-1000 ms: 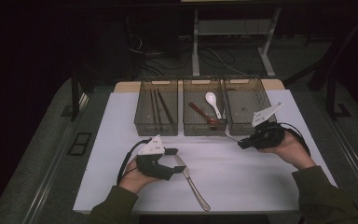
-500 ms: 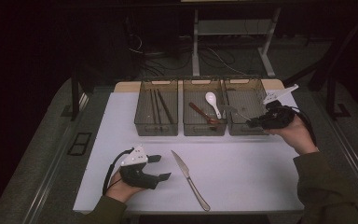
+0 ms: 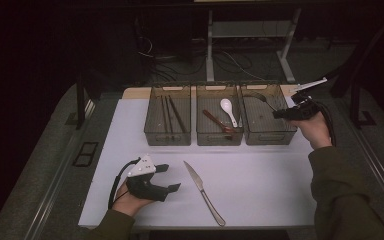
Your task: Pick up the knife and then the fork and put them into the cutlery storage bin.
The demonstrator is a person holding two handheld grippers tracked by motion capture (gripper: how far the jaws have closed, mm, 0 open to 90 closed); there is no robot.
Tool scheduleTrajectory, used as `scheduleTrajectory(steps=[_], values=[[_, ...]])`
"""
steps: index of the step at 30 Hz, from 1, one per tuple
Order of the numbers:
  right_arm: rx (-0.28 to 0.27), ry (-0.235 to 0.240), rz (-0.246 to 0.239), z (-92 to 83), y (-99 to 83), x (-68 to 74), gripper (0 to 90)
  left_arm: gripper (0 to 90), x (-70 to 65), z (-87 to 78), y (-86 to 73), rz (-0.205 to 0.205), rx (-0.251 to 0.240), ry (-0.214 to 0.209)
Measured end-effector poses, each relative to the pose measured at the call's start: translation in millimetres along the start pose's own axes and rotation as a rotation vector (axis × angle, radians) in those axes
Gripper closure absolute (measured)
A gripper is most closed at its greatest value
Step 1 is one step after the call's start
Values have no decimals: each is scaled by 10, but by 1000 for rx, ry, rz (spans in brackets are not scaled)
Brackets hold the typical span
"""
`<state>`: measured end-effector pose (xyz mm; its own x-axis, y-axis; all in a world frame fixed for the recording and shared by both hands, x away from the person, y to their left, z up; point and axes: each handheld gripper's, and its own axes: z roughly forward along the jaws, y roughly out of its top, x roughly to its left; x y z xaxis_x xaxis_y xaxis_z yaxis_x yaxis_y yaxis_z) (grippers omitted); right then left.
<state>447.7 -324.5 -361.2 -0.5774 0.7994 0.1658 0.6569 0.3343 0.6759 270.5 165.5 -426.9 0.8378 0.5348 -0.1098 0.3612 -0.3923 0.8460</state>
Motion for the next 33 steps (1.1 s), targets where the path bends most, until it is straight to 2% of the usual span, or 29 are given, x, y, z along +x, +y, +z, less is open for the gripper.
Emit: scheduleTrajectory(steps=[2,6,11,15,20,23,28,33], values=[[-2,-15,18,39,18,-40,859,204,5,9,-1,1,3,-4],[32,-40,46,144,39,-87,859,204,12,18,-6,0,6,-11],[107,-57,16,298,55,-72,859,204,10,26,-4,0,7,-13],[163,-59,17,391,39,-58,859,204,3,34,-4,-1,12,-17],[213,-81,10,439,36,-62,857,204,4,39,-3,-1,13,-19],[256,-105,-11,465,51,-50,856,204,-1,44,-1,-2,17,-21],[285,-112,-34,505,64,-24,844,204,-2,50,-4,-3,19,-25],[279,-116,-38,511,72,-19,803,204,-1,48,-3,-3,19,-26]])
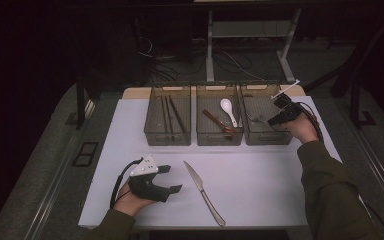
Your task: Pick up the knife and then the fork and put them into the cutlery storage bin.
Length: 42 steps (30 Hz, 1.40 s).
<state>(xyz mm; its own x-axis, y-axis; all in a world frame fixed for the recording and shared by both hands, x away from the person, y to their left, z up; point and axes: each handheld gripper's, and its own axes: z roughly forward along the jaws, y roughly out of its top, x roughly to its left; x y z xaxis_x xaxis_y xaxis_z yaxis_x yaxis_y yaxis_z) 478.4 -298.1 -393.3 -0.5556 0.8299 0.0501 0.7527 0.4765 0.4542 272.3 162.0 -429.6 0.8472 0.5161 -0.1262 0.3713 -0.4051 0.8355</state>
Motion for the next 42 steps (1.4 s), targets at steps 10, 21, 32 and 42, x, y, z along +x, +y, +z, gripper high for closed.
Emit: scheduleTrajectory(steps=[10,21,32,42], values=[[-147,14,43,-240,-41,-20,553,204,-1,-6,0,0,2,0],[-395,130,32,-627,-370,166,318,254,-33,-2,21,18,-13,-11],[-491,205,-32,-615,-870,639,191,720,-202,152,111,100,58,-106],[-462,258,-41,-451,-1216,950,156,885,-425,444,163,160,150,-234]])
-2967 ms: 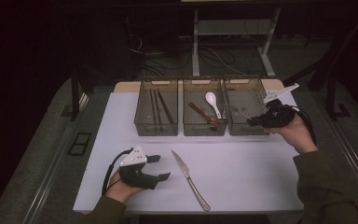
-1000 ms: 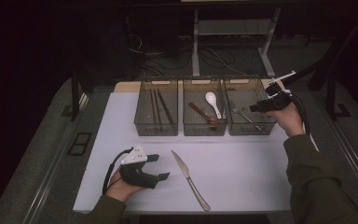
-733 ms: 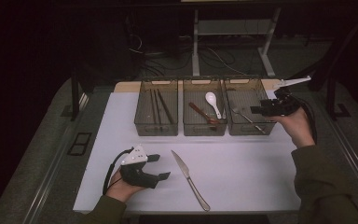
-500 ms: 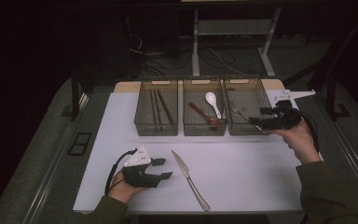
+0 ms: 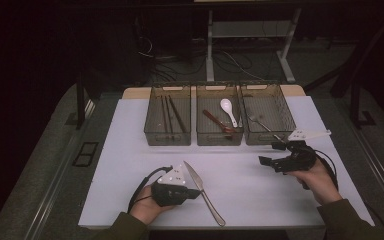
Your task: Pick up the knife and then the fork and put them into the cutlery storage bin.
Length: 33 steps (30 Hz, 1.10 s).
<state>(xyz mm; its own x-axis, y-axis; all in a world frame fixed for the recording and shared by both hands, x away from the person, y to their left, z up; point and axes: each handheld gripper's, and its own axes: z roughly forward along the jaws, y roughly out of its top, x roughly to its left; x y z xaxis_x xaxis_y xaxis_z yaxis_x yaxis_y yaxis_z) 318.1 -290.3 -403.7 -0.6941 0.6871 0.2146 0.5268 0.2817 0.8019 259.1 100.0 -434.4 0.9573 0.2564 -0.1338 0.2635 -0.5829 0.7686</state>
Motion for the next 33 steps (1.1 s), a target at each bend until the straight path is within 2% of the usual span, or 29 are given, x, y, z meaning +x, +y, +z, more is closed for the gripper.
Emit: scheduleTrajectory(steps=[2,6,14,24,33], values=[[-4,2,-12,6,-47,49,155,885,-23,67,18,29,24,-21],[18,-4,-32,31,-133,124,156,885,-85,206,41,57,57,-59],[34,-6,-48,68,-186,150,156,886,-168,359,73,93,97,-117],[35,-15,-48,67,-189,132,156,886,-162,443,156,125,107,-106],[44,-19,-44,75,-198,118,156,886,-143,619,280,161,112,-85]])
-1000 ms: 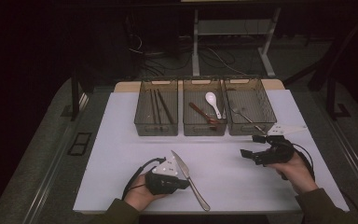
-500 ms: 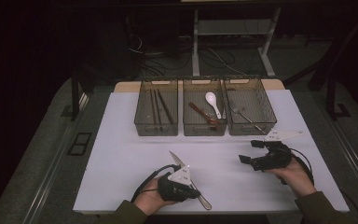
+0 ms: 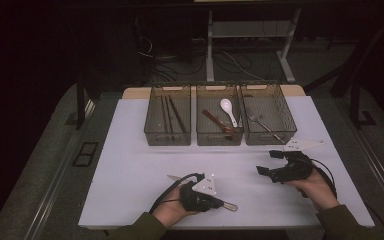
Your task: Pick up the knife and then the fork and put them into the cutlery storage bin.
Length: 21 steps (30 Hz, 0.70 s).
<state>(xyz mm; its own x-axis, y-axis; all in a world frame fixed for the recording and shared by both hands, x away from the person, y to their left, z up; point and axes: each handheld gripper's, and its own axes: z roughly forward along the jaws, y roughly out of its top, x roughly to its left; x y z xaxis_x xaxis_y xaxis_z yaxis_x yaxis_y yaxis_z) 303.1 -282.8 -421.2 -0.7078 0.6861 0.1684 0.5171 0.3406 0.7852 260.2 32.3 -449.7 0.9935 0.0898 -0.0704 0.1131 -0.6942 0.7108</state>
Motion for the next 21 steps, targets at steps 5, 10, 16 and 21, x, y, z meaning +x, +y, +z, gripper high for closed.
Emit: scheduleTrajectory(steps=[5,10,16,21], values=[[1,-2,-1,3,-8,-6,156,886,64,65,75,7,5,16],[5,-2,1,8,-9,-9,156,886,122,125,135,8,0,45],[5,-1,3,8,-14,-9,156,863,165,69,161,-9,-24,56],[8,3,0,0,-21,-29,156,748,234,-164,110,-76,-73,78]])
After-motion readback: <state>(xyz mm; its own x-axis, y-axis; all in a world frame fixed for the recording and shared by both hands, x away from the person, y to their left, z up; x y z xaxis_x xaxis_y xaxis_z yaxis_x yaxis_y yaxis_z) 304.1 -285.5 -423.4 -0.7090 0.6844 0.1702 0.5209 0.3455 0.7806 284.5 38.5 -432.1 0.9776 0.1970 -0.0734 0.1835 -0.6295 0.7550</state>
